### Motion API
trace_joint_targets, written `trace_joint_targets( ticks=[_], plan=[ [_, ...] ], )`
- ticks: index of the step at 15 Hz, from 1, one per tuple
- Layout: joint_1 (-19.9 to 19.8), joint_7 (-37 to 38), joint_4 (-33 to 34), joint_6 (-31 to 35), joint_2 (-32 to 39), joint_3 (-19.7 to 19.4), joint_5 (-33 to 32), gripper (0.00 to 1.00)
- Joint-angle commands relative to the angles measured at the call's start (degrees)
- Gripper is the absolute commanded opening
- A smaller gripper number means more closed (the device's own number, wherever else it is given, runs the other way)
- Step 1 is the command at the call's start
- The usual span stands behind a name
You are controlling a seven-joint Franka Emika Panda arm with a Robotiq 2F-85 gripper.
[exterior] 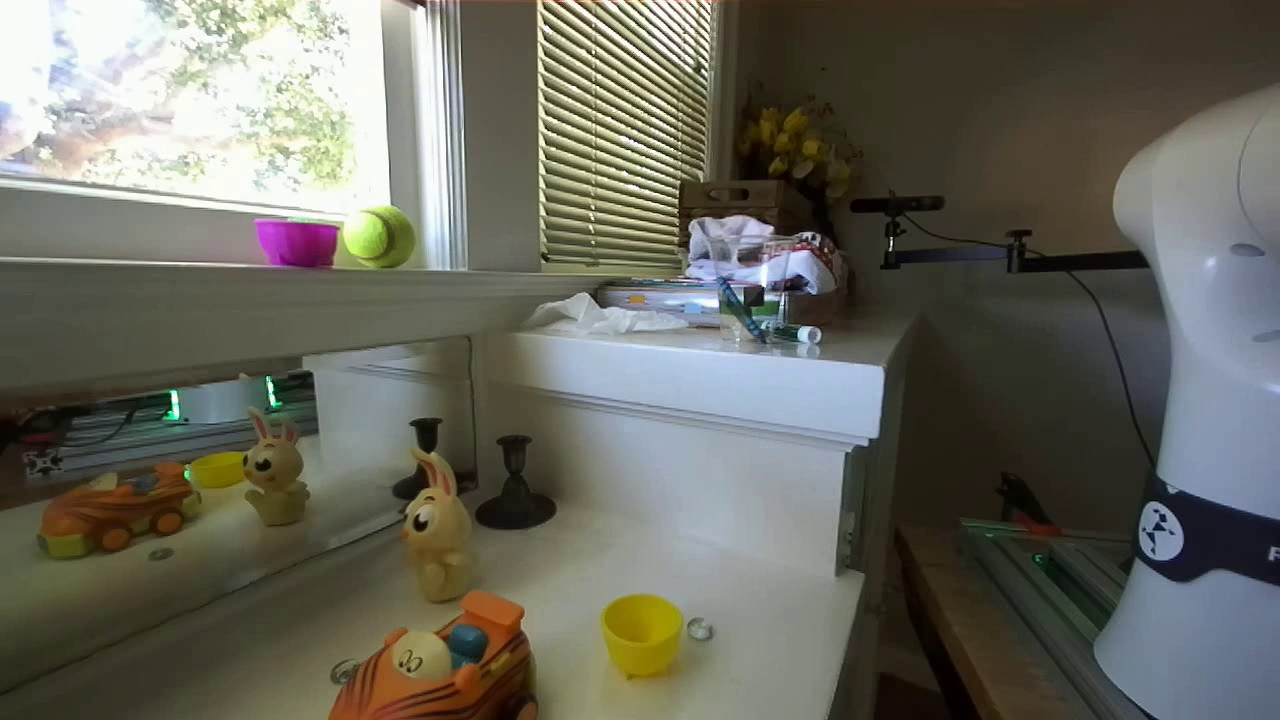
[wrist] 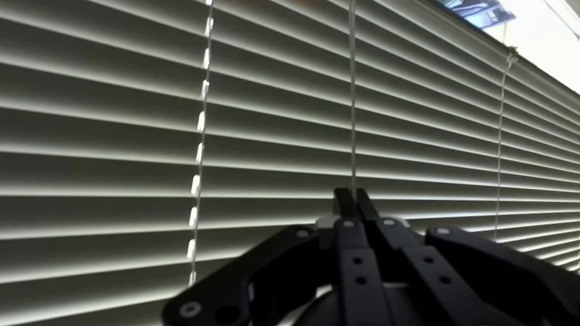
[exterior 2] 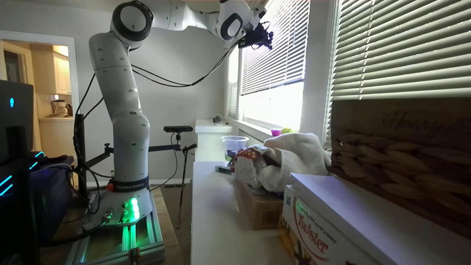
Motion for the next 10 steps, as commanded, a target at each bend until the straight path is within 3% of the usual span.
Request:
trace_joint_targets(
  ticks=[1,10],
  plan=[
    [-1.99,3.55,4.51,-0.08,1.43,0.97,-3.79,0.00],
    [-4.88,7.05,13.20,0.09,3.80,1.31,-8.64,0.00]
  ],
)
